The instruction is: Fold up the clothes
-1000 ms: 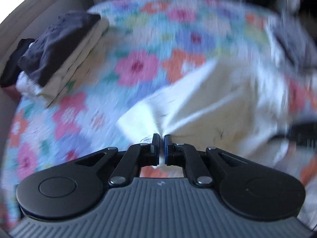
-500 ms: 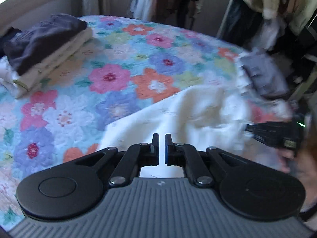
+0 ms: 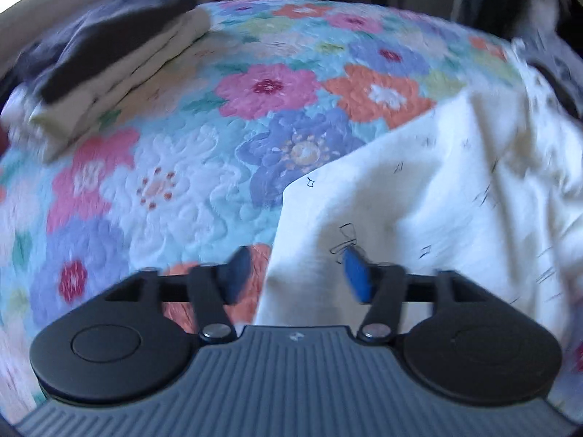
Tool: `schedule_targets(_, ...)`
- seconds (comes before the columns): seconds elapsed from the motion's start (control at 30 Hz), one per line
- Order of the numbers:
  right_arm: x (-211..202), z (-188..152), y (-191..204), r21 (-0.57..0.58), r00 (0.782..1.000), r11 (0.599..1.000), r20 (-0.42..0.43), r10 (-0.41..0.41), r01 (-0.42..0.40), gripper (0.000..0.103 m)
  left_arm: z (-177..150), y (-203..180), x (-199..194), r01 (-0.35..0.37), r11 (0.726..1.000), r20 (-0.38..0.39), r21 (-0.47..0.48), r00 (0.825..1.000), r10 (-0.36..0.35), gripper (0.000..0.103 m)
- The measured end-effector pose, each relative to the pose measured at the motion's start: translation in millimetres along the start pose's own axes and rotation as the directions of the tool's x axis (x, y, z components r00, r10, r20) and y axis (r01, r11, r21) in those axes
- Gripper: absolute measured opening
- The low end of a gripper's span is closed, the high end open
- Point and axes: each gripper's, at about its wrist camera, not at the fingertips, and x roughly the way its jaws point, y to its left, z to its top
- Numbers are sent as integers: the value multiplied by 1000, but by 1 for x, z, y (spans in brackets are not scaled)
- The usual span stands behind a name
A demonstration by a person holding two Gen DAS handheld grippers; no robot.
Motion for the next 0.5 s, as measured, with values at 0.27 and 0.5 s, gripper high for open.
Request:
schedule_targets(0.27, 8, 18, 7, -17, 994, 996, -67, -88, 88, 7, -14, 4, 46, 60, 997, -128, -43, 990, -65, 41)
schedule_targets(0.5, -2, 39, 42, -178, 986, 974, -68, -153, 139, 47, -31, -34, -38, 94, 995, 183, -19, 979, -89, 8)
